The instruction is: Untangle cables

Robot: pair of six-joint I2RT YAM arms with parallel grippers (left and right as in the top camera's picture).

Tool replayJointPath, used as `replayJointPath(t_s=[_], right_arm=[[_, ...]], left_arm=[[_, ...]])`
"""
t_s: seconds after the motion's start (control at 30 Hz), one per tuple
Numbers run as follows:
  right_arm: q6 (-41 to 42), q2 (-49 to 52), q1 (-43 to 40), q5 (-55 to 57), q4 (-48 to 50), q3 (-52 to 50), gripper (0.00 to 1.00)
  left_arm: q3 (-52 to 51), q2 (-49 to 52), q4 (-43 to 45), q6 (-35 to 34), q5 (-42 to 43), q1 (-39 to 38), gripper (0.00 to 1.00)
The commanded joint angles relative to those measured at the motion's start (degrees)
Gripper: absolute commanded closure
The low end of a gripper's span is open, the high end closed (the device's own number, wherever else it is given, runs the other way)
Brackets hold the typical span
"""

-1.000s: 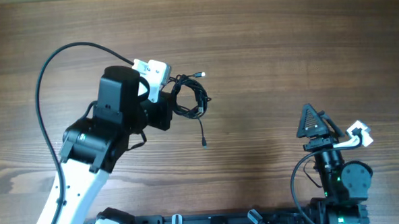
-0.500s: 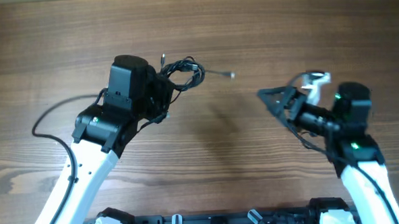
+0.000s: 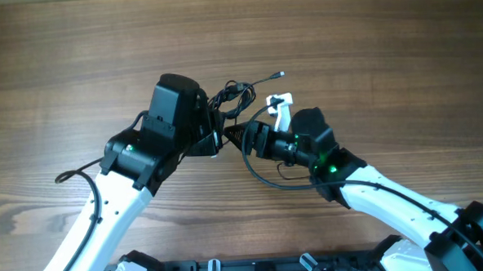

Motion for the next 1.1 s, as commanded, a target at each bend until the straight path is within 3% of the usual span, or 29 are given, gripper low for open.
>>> replayJointPath(t_s=[0.0,0.03,0.07,0.17,0.27,0.3,0.33,0.4,0.47,0.53,0.63,0.7,0.83,0.87,0.9,0.93,0.97,1.0,1.07], right_arm=[[3.54,1.33,-0.39,22.14,-5.79,0.63,0.39],[4.39,1.33,-1.75,25.22,-7.91,0.63,0.48],[4.17,1.33,-2.71,25.33,-8.92,0.63,0.49],[3.74,1.25,-8.02,21.49,-16.48,0.63,0.46],[0.50,1.14,-12.33,17.46,-20.79,0.63,0.44],[-4.00,0.90,-14.23,12.74,-21.07,0.63,0.13],[-8.92,0.37,-15.80,7.45,-20.96,0.66,0.00],[-16.92,-1.40,-19.65,-0.63,-21.00,0.66,0.00],[-17.18,-4.46,-25.92,-7.87,-19.65,0.66,0.00],[-18.93,-5.57,-30.67,-26.18,-8.50,0.63,0.00],[-20.04,-5.40,-30.62,-42.05,5.05,0.63,0.00],[-20.04,-5.40,-28.85,-47.56,8.04,0.63,0.00],[-23.19,-5.38,-22.82,-47.74,7.21,0.63,0.00],[-23.43,-5.35,-21.44,-46.03,6.62,0.63,0.04],[-23.41,-5.29,-20.50,-42.71,5.46,0.63,0.25],[-22.95,-5.29,-20.48,-39.67,4.57,0.63,0.52],[-22.86,-5.29,-20.48,-37.66,3.39,0.63,0.70],[-22.16,-5.29,-20.48,-36.72,2.49,0.63,0.82],[-18.64,-5.29,-20.48,-35.17,0.39,0.63,0.96]], left_arm=[[0.57,-0.72,1.05,-0.44,3.76,-0.74,0.96],[0.57,-1.73,0.90,1.86,3.50,-0.63,0.96],[0.57,-2.51,0.94,3.72,3.13,-0.33,0.96],[0.57,-6.47,0.85,17.53,-0.24,2.34,0.96],[0.57,-7.82,0.83,27.17,-1.38,3.98,0.96],[0.57,-7.67,0.83,29.27,-1.60,4.44,0.96],[0.57,-7.61,0.85,30.56,-2.23,4.48,0.96],[0.55,-7.48,0.85,37.09,-4.09,4.48,0.96],[0.55,-7.48,0.92,52.94,-5.14,4.48,0.95],[0.55,-7.48,-0.09,74.34,-4.44,4.26,0.96],[0.55,-7.43,-2.84,96.98,6.32,3.48,0.93],[0.55,-6.97,-3.26,106.42,17.79,3.19,0.93],[0.55,-3.67,-3.28,109.07,24.13,3.17,0.95],[0.55,-2.64,-3.26,109.07,25.44,3.17,0.95],[0.55,-1.20,-3.26,109.02,26.51,3.17,0.95],[0.55,-0.39,-3.26,109.02,26.49,3.17,0.95],[0.55,-0.17,-3.26,108.80,26.49,3.17,0.93],[0.57,-0.20,-3.17,108.80,26.49,3.19,0.91],[0.57,-0.31,-2.03,106.51,26.45,3.19,0.71]])
